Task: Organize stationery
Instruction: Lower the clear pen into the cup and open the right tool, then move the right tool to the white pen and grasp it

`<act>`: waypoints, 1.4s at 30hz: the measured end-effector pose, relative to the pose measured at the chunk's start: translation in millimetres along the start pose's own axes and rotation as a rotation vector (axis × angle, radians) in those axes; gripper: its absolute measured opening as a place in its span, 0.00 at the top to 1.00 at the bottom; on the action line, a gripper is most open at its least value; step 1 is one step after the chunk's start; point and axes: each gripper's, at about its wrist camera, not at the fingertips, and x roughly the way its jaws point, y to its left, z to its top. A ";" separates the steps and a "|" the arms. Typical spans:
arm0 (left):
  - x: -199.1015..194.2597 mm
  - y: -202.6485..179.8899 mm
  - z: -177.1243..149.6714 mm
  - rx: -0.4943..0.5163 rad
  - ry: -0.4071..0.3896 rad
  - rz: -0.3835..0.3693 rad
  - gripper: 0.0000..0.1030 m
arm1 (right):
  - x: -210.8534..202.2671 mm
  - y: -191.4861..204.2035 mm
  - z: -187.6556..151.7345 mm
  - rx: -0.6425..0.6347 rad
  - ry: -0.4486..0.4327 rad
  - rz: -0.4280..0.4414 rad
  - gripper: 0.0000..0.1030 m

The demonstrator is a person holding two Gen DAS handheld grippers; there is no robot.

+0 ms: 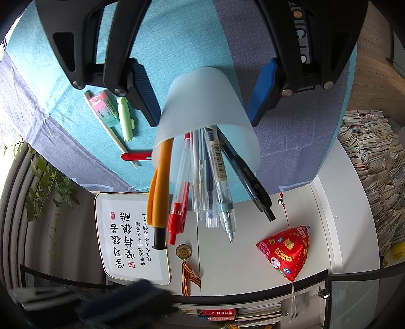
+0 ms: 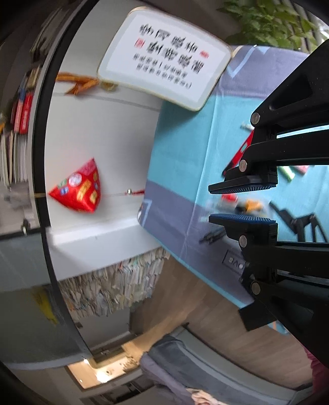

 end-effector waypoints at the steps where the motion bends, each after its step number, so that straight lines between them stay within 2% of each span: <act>1: 0.0 0.0 0.0 0.000 0.000 0.000 0.33 | -2.1 -5.9 -3.2 0.014 0.003 -0.014 0.85; 5: 0.0 0.1 0.1 0.000 0.000 0.000 0.33 | 4.3 -39.8 -24.7 0.094 0.075 -0.083 0.85; 9: -0.1 -0.1 0.0 0.000 0.000 0.000 0.33 | 32.7 -69.6 -56.5 0.163 0.199 -0.146 0.85; 14: 0.0 0.1 0.1 0.000 0.000 -0.001 0.33 | 68.1 -94.6 -79.7 0.246 0.299 -0.156 0.85; 25: 0.0 0.2 0.2 0.000 0.000 0.000 0.33 | 105.0 -110.3 -89.0 0.313 0.358 -0.141 0.85; 32: 0.0 0.3 0.3 0.000 0.000 -0.001 0.33 | 111.1 -108.0 -91.0 0.285 0.364 -0.152 0.85; 35: 0.0 0.2 0.2 0.000 0.000 0.000 0.33 | 104.5 -110.3 -95.3 0.263 0.371 -0.189 0.92; 42: 0.0 0.3 0.2 0.000 0.001 0.000 0.33 | 53.6 -120.8 -127.4 0.248 0.400 -0.192 0.92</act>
